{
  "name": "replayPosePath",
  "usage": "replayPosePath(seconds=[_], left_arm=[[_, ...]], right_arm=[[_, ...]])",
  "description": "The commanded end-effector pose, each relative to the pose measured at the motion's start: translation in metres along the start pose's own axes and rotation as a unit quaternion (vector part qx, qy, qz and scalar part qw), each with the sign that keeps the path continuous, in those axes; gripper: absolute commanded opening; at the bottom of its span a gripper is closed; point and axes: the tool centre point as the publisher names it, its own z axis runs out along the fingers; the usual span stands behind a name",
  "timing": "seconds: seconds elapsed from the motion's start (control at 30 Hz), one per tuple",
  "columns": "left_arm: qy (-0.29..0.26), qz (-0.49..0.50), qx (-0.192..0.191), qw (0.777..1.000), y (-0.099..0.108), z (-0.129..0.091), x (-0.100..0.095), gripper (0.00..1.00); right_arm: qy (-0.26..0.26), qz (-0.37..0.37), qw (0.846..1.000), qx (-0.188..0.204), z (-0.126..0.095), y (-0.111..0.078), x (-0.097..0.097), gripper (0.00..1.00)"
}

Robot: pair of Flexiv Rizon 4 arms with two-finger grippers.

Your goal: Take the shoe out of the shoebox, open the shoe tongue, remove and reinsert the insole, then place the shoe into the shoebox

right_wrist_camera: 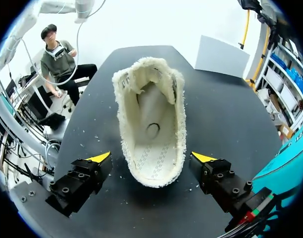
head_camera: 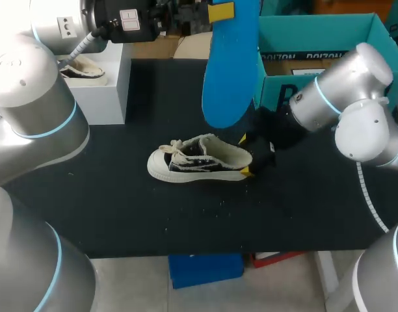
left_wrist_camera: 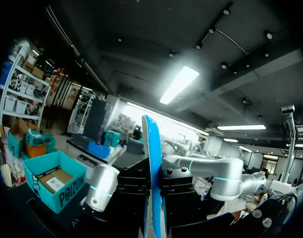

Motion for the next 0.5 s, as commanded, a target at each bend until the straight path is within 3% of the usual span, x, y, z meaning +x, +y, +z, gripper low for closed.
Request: replayPosePath(seconds=[0.03,0.23,0.4,0.5], left_arm=[[-0.001,0.0,0.0,1.0,0.0001,0.0014,-0.0004,0.0],[-0.001,0.0,0.0,1.0,0.0001,0.0014,-0.0004,0.0],[-0.001,0.0,0.0,1.0,0.0001,0.0014,-0.0004,0.0],[-0.001,0.0,0.0,1.0,0.0001,0.0014,-0.0004,0.0]], right_arm=[[-0.002,0.002,0.997,-0.076,0.0044,-0.0047,0.0006,1.0],[0.0,-0.001,0.995,-0.104,0.0062,-0.0059,-0.0017,1.0],[0.001,0.0,0.994,-0.106,0.0104,-0.0083,-0.0046,1.0],[0.005,-0.02,0.996,-0.083,0.0122,-0.0059,-0.0056,1.0]])
